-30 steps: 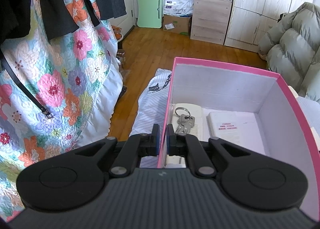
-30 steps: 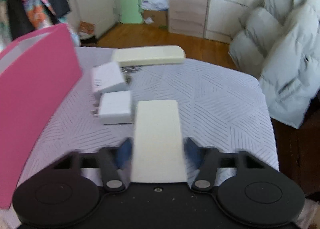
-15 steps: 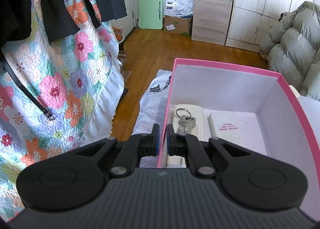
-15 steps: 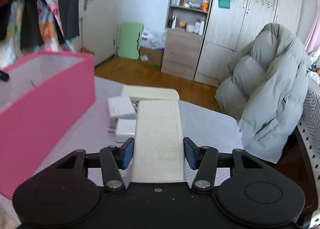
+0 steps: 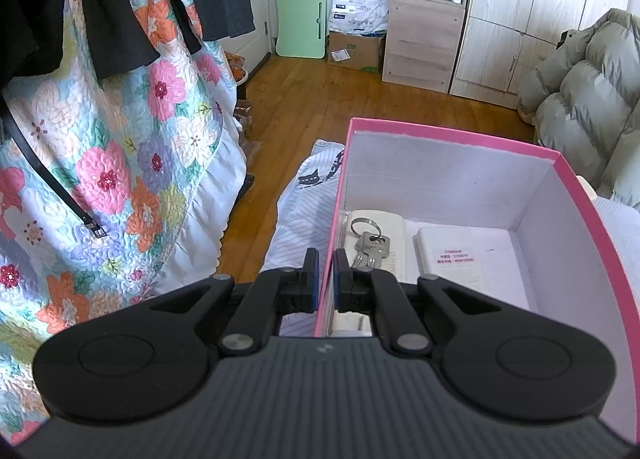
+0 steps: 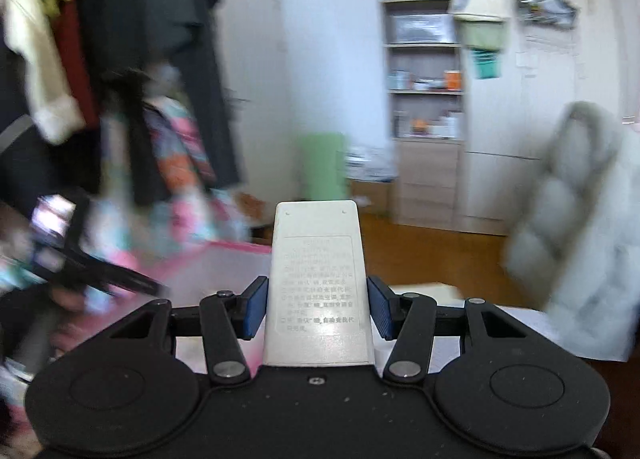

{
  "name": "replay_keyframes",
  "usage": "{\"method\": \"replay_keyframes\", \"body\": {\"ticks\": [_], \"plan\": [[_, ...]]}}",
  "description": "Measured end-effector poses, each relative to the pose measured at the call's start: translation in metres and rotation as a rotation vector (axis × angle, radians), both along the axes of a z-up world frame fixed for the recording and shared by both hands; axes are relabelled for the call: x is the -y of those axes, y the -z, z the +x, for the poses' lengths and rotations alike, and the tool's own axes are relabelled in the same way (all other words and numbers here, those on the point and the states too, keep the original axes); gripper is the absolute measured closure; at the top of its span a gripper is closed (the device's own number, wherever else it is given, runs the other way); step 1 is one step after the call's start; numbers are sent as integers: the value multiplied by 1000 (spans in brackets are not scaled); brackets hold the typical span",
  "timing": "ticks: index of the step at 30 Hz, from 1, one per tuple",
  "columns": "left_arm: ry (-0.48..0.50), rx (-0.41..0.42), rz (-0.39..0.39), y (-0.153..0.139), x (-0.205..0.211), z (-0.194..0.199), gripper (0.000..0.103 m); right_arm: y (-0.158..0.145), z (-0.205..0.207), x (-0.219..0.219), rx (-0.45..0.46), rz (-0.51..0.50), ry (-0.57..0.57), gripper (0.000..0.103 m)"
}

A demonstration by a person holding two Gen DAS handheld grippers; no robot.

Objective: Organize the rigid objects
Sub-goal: 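Lower the cream power bank into the pink box and release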

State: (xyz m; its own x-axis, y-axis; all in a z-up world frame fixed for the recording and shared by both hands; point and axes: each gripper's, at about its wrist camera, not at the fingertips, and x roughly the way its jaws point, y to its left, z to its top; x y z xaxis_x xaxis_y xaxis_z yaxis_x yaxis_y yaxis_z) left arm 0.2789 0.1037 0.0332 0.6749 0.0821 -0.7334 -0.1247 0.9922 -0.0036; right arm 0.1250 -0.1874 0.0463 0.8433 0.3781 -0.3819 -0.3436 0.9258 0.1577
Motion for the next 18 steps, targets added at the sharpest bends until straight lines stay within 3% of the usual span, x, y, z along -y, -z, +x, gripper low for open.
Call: {"method": "replay_keyframes", "body": {"ticks": [4,8,13,18], "plan": [[-2,3,-7,0,-1,0,97,-14,21,-34,-90,69,-189,45],[-1,5,0,-1,-1,1,97,0,62,-70,-297,86,-291,45],[-1,7,8,-1,-1,0,97,47,108,-99,-518,95,-259,45],[-3,6,-3,-1,0,0,97,77,121,-128,-584,9,-212,45]]}}
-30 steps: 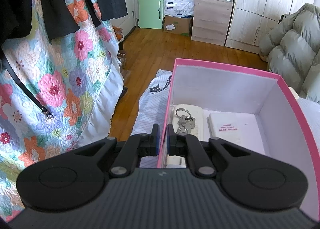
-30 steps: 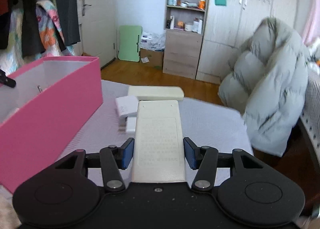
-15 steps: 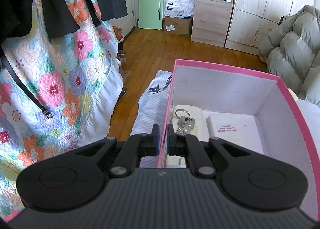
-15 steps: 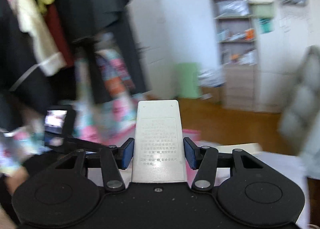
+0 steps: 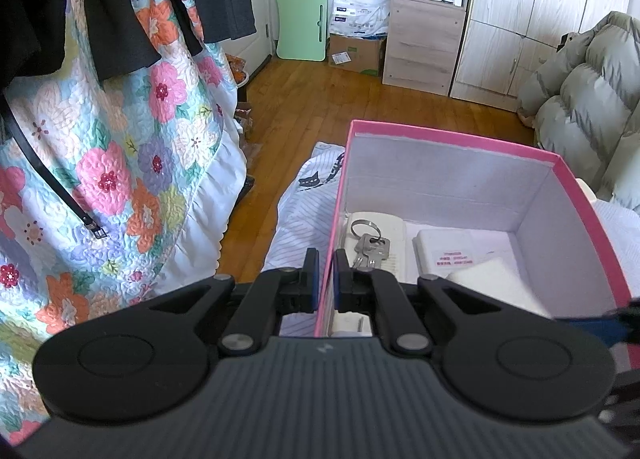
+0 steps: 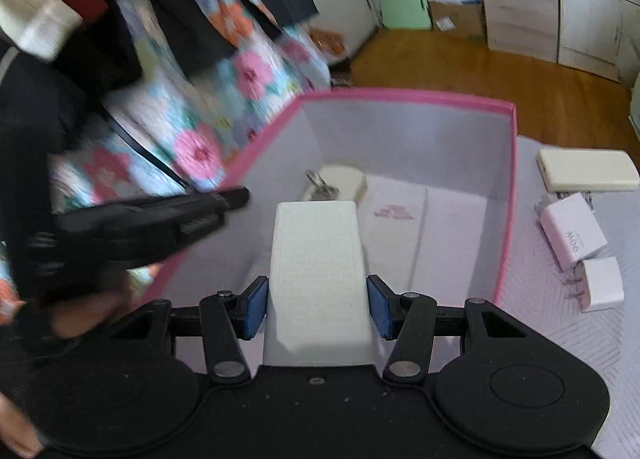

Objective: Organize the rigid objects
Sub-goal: 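Lower the cream power bank into the pink box and release, then grasp the white square charger with the right gripper and lift it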

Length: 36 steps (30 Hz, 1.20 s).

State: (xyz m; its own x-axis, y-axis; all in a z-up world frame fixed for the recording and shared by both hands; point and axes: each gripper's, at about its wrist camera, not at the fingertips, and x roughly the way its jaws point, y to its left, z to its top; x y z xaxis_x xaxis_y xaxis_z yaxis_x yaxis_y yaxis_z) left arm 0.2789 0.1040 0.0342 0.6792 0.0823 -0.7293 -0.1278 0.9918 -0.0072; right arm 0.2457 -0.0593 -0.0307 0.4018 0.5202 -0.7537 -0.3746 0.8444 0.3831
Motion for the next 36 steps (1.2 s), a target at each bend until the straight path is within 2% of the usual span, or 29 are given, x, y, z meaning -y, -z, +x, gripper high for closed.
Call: {"method": "replay_keyframes", "body": {"ticks": [4,9,13,17,20,24,27,29,31,36], "plan": [[-1,1,-5,0,-1,0,97,6,-2,-24,8,-117,24,45],[0,2,-16,-1,-1,-1,97,12,4,-31,-26,-143,23,45],[-1,5,-22,-1,-1,0,97,12,8,-27,-74,-104,48,45],[0,6,-15,-1,0,0,97,-1,-3,-1,-97,27,52,45],[0,6,-13,-1,0,0,97,-28,-24,26,-18,95,56,44],[0,6,-12,-1,0,0,97,-63,-56,69,133,71,76,40],[0,4,-11,-1,0,0,97,-70,-68,108,223,32,112,38],[3,3,0,0,1,0,97,-64,-72,130,259,-21,117,36],[3,1,7,1,1,0,97,-51,-75,145,285,-72,66,35],[2,-15,12,2,3,3,97,-10,-75,166,374,-165,54,31]]}}
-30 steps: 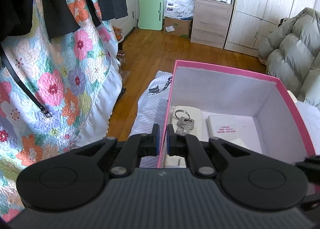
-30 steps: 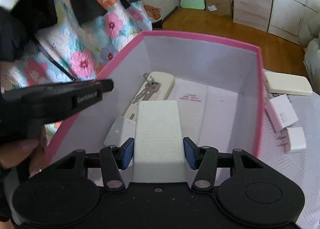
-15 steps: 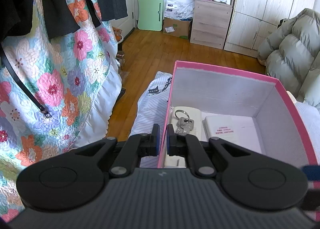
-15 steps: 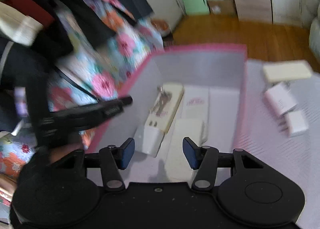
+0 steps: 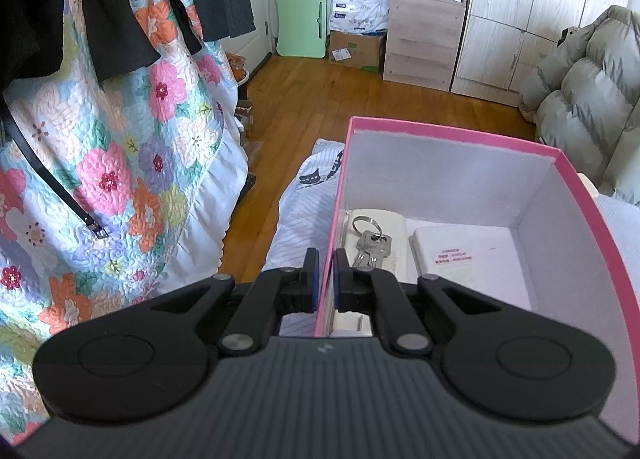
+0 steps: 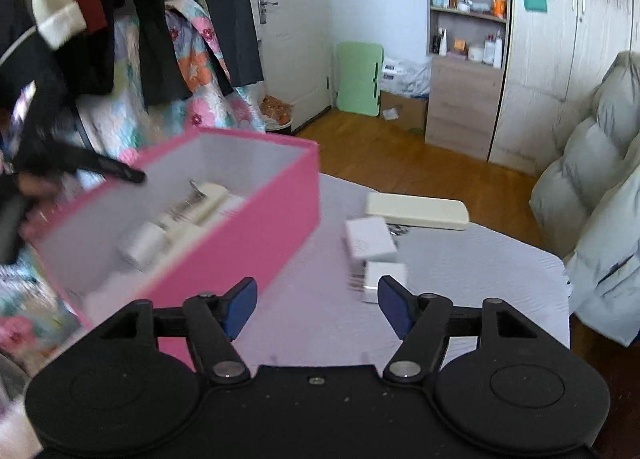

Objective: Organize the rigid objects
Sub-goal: 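Grasp the white square charger with the right gripper and lift it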

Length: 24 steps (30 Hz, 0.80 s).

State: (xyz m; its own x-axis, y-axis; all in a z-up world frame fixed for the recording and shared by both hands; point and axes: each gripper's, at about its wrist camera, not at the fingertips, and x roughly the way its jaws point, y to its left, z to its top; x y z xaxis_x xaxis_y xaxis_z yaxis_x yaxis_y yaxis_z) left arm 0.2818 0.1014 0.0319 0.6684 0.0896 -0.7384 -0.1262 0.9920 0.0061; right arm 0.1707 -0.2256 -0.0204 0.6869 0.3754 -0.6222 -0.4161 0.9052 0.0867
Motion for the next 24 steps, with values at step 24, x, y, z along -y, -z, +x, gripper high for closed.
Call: {"method": "replay_keyframes", "body": {"ticks": [24], "plan": [[3,-2,15,-1,0,0,97,90,89,-10,-40,-79,84,51]]}}
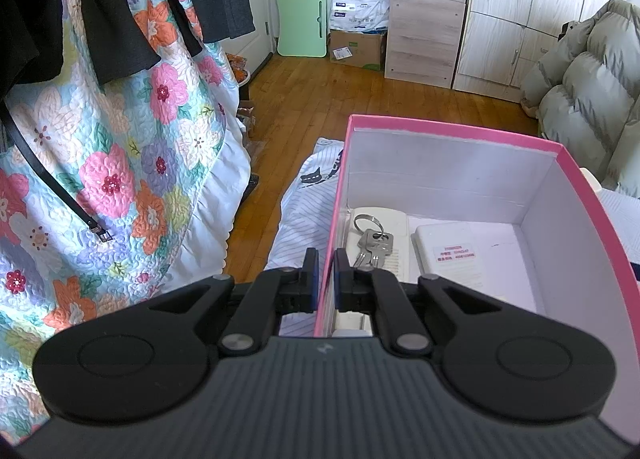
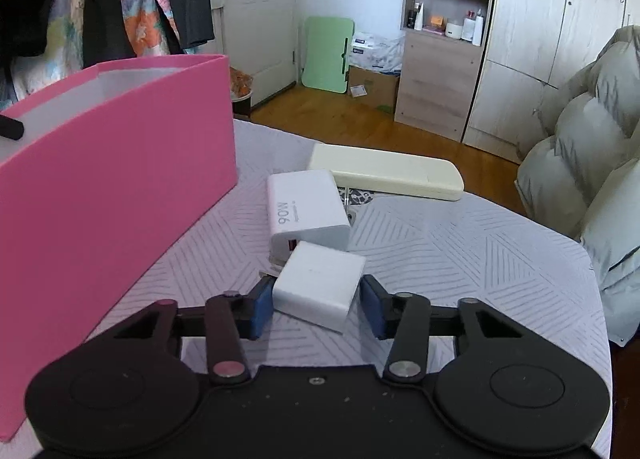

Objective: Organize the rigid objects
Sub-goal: 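Grasp the white square charger with the right gripper and lift it, then place the white square charger into the pink box and release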

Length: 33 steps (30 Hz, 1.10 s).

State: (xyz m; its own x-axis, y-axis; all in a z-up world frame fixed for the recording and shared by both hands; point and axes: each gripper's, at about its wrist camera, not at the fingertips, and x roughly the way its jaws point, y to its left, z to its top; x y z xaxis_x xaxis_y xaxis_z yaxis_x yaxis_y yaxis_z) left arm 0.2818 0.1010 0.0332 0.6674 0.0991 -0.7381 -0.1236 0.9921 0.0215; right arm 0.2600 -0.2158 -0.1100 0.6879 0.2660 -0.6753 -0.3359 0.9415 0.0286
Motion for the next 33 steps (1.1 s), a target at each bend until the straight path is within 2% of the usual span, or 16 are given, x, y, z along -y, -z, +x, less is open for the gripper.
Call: {"method": "replay_keyframes", "body": {"ticks": [10,14,20,25,29,33], "plan": [[0,1,-6,-1,2,0,97,-27,-46,-3,51,75,21,51],[-2,1,-7,-1,2,1,97,-55,-59,-10,68,103,0,51],[0,1,-7,-1,3,1,97,-114,-71,-29,99,155,-78,51],[2,-2,-5,-1,3,1,97,-145,-69,-53,34,218,-133,51],[17,-11,-2,2,6,2,97,-151,-60,-77,-51,270,-175,51],[50,-35,19,4,9,5,97,-151,-56,-102,-72,237,-209,51]]}}
